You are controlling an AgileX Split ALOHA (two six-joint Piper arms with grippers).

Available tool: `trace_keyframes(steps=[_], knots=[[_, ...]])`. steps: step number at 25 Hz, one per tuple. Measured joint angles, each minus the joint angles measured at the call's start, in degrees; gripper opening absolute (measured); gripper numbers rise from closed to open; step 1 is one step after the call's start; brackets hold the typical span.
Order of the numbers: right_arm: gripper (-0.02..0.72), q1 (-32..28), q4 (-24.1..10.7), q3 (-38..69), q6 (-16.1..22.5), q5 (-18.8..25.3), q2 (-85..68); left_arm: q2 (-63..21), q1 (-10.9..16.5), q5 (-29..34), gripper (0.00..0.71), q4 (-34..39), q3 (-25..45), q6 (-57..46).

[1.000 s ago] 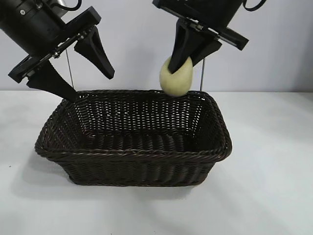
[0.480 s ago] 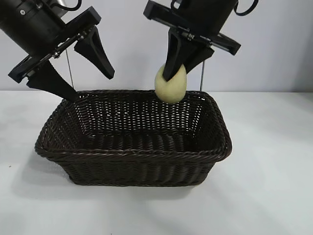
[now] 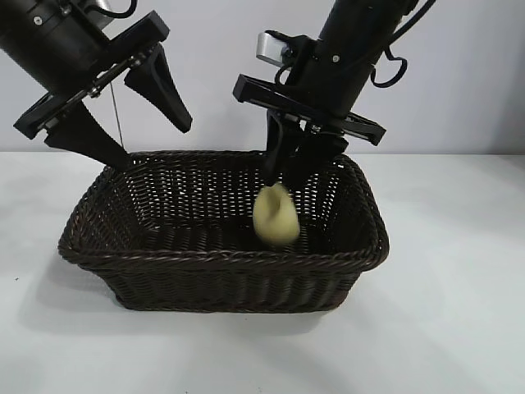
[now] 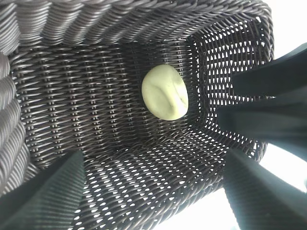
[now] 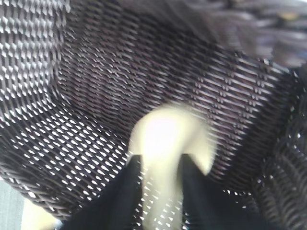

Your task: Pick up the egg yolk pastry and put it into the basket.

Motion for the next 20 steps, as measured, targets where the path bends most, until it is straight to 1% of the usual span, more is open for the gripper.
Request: trace_keyframes(steps=[1, 2, 3, 5, 8, 12, 14, 20], knots=[[0.4, 0.0, 0.1, 0.0, 0.0, 0.1, 0.0, 0.0, 0.0, 0.0, 0.574, 0.0, 0.0, 0.0], [0.432, 0.0, 0.1, 0.0, 0.0, 0.2, 0.0, 0.0, 0.0, 0.0, 0.574, 0.0, 0.0, 0.0], [0.458, 0.0, 0.1, 0.0, 0.1, 0.6, 0.0, 0.0, 0.0, 0.0, 0.574, 0.0, 0.0, 0.0], [0.482, 0.0, 0.2, -0.4, 1.0, 1.1, 0.0, 0.0, 0.0, 0.0, 0.574, 0.0, 0.0, 0.0], [0.491, 0.0, 0.2, -2.3, 2.0, 1.8, -0.5, 0.0, 0.0, 0.2, 0.574, 0.0, 0.0, 0.0], [0.495, -0.2, 0.2, -6.5, 2.4, 4.4, -1.9, 0.0, 0.0, 0.6, 0.574, 0.0, 0.0, 0.0], [0.495, -1.0, 0.4, -7.6, 2.4, 5.6, -2.7, 0.0, 0.0, 0.8, 0.574, 0.0, 0.0, 0.0], [0.495, -5.9, 0.1, -7.8, 1.3, 6.2, -6.0, 0.0, 0.0, 0.8, 0.574, 0.0, 0.0, 0.0]])
